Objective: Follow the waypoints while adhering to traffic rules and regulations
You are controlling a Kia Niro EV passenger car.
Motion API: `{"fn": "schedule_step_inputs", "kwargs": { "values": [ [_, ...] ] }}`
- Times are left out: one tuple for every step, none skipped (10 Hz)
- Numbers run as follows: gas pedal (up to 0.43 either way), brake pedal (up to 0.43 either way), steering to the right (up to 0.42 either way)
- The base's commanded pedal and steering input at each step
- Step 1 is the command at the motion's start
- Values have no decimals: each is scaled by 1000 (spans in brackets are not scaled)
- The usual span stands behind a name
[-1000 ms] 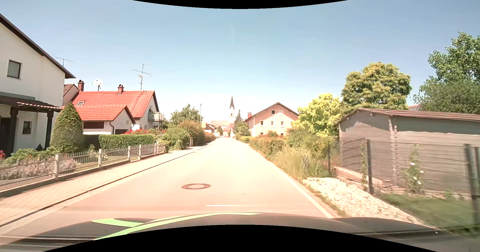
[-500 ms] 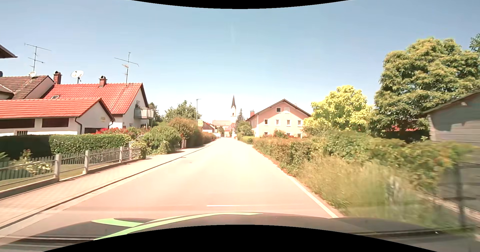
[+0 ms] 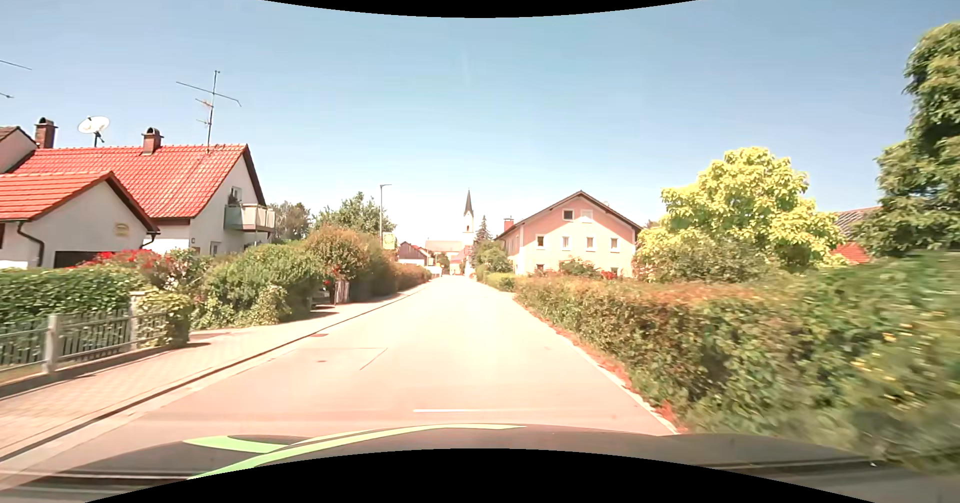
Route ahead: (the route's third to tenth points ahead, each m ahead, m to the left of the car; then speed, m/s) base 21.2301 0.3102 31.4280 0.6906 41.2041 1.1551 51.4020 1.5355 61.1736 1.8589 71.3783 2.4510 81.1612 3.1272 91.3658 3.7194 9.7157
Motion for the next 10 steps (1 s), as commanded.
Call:
{"fn": "schedule_step_inputs", "kwargs": {
  "values": [
    [98,0,0],
    [98,0,-1],
    [98,0,-1],
    [98,0,-1],
    [98,0,-1],
    [98,0,-1],
    [98,0,-1],
    [98,0,-1],
    [98,0,-1],
    [98,0,-1]
  ]
}}
